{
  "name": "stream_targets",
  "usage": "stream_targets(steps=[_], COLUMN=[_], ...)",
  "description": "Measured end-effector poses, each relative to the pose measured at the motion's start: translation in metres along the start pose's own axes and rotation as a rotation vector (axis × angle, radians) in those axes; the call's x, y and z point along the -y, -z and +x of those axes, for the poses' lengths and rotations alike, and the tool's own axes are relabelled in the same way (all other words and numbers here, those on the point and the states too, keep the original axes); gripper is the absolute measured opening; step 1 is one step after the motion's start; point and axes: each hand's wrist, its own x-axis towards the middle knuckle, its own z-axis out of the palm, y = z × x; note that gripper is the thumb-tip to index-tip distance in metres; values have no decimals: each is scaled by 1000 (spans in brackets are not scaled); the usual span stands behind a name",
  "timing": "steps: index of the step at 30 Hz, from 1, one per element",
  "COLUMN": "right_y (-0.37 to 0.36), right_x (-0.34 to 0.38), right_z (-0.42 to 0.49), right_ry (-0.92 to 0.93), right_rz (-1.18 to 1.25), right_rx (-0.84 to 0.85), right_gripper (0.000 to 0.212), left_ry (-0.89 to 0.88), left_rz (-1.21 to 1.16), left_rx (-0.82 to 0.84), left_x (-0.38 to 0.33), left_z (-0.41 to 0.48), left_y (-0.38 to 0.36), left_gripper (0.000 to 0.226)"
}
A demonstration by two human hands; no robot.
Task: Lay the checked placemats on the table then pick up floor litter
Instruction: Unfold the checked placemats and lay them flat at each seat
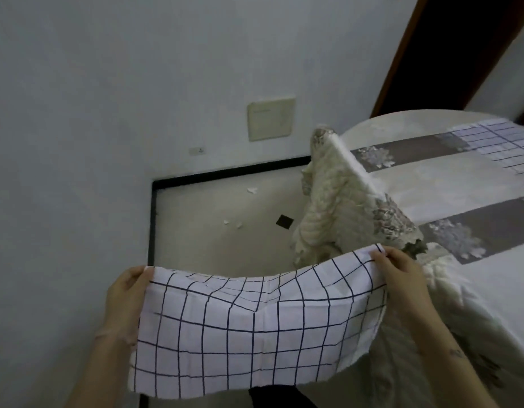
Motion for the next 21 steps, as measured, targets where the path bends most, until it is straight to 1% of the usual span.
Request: stream_targets(steps=[4, 7, 9, 12, 14, 15, 17, 19, 21], right_y=[-13, -13, -6, 10, 24, 31, 44, 54, 61], right_x=[14, 37, 58, 85, 98, 102, 106, 103, 98], right_z=[62, 112, 146, 189, 209, 218, 233, 249, 264], right_ry=[30, 66, 105, 144, 161, 169, 167, 152, 134], right_rz=[9, 52, 122, 173, 191, 193, 185, 193, 185], right_rx=[-92, -167, -202, -373, -478, -523, -614, -717, -820], right_gripper=[17, 16, 15, 14, 14, 14, 15, 16, 21], left_ry=[-22, -79, -110, -187, -238, -260, -278, -283, -291], left_rz=[0, -19, -111, -222, -250, -252, -272, -304, -317], left_rx=[88, 148, 169, 216, 269, 304, 412, 528, 630], left_x=[-24, -69, -108, -163, -193, -206, -228, -248, -263], left_z=[82, 148, 185, 231, 256, 266, 286, 303, 321], left_y=[-55, -99, -133, -187, -226, -246, -289, -335, -382], left_gripper=[15, 14, 9, 7, 10, 11, 7, 10, 10])
